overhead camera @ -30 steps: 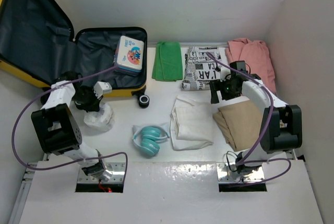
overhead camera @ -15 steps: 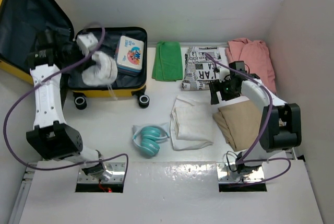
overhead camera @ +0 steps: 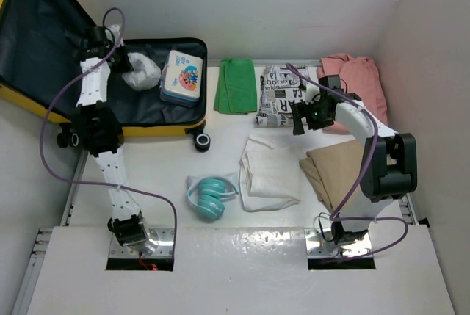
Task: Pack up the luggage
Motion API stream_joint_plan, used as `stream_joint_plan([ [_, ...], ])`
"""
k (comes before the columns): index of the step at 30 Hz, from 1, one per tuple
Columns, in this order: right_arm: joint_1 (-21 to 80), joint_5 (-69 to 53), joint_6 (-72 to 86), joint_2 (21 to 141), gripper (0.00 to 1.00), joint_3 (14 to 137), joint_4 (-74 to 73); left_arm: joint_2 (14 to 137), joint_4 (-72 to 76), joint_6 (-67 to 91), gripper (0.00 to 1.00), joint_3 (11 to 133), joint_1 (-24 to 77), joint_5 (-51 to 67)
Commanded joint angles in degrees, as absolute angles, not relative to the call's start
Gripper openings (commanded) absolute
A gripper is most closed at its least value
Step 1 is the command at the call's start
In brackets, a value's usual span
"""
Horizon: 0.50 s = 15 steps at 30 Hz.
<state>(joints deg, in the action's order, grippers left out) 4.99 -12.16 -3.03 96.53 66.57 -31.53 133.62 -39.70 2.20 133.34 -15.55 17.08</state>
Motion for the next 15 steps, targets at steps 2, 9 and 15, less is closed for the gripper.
stream_joint_plan([
  [2,5.62,-10.99,-3.08,97.21,0.84,69.43,-30.32,136.57,-31.57,8.17,0.0,135.79,-13.45,6.26],
  [9,5.45,-9.93,-3.87,97.82,0.84,69.17,-30.32,140.54,-23.56,13.18,0.0,135.79,-13.45,-2.98],
  [15,5.62,-10.19,-3.87,98.17,0.84,69.08,-30.5,141.33,-21.09,13.71,0.02,135.18,-13.45,-6.58],
])
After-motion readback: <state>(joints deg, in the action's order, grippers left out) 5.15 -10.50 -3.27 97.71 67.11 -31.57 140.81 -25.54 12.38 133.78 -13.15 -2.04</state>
